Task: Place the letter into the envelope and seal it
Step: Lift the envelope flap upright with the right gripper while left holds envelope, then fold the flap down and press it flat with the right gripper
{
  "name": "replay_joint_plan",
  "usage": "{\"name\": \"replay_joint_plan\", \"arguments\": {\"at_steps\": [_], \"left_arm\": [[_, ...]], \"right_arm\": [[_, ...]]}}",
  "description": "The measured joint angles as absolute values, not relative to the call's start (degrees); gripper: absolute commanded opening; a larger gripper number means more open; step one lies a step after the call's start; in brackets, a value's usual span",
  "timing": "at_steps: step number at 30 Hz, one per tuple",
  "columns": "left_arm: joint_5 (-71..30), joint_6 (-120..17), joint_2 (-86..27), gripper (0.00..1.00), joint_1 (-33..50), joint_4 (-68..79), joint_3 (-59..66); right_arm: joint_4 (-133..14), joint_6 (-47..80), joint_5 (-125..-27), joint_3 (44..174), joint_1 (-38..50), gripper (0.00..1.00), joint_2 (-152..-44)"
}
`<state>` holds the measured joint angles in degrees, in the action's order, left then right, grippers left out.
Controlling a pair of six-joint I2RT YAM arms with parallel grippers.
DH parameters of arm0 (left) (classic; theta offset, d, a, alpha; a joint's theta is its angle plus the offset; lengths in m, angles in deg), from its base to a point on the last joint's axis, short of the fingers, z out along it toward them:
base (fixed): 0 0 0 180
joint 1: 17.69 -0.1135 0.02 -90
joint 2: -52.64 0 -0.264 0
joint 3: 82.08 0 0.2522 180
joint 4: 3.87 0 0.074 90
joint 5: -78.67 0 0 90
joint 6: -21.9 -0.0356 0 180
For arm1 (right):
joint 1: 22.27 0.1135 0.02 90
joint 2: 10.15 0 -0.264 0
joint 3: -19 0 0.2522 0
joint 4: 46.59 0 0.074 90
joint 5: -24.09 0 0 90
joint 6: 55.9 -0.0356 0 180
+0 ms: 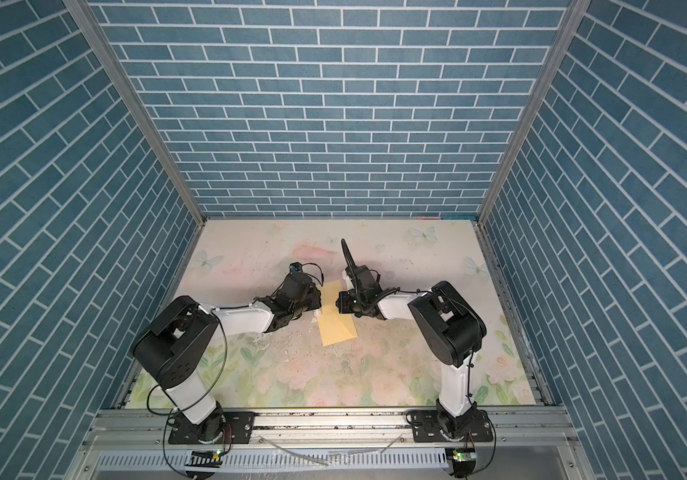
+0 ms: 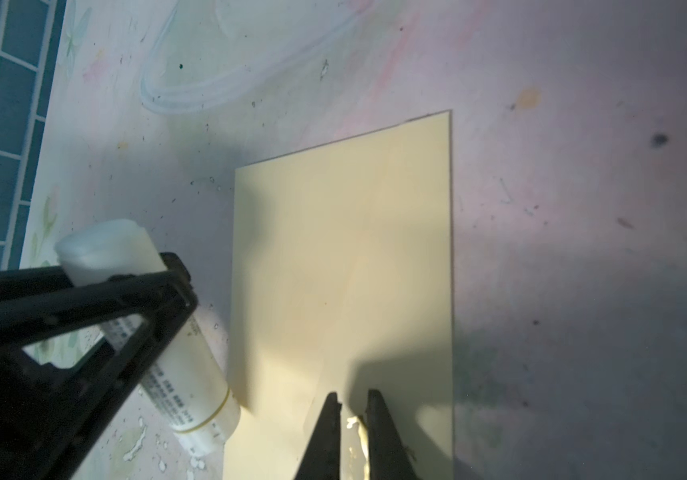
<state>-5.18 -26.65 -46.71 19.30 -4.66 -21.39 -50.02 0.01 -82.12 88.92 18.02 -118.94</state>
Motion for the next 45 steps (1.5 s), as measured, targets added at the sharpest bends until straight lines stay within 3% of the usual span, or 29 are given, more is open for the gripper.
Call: {"name": "replay_joint_plan", "arguments": {"at_steps": [5,32,45], "left_arm": [[-5.18,-26.56,-46.76,0.0,19.3,-4.72,-21.39],[-5.15,-25.87,-47.72,0.0,19.28,-5.9,-21.39],[-5.83,-25.03,-48.74,0.0,19.04,-7.23,-21.39]], "right_arm": [[-51.38,0.08,-81.68,89.32,19.34,0.0,-119.07],[-53.91,1.46,-80.04,84.95,20.43,0.0,-114.77],[-54.13,1.3,-81.66,90.3,20.45,0.0,-119.12]]}}
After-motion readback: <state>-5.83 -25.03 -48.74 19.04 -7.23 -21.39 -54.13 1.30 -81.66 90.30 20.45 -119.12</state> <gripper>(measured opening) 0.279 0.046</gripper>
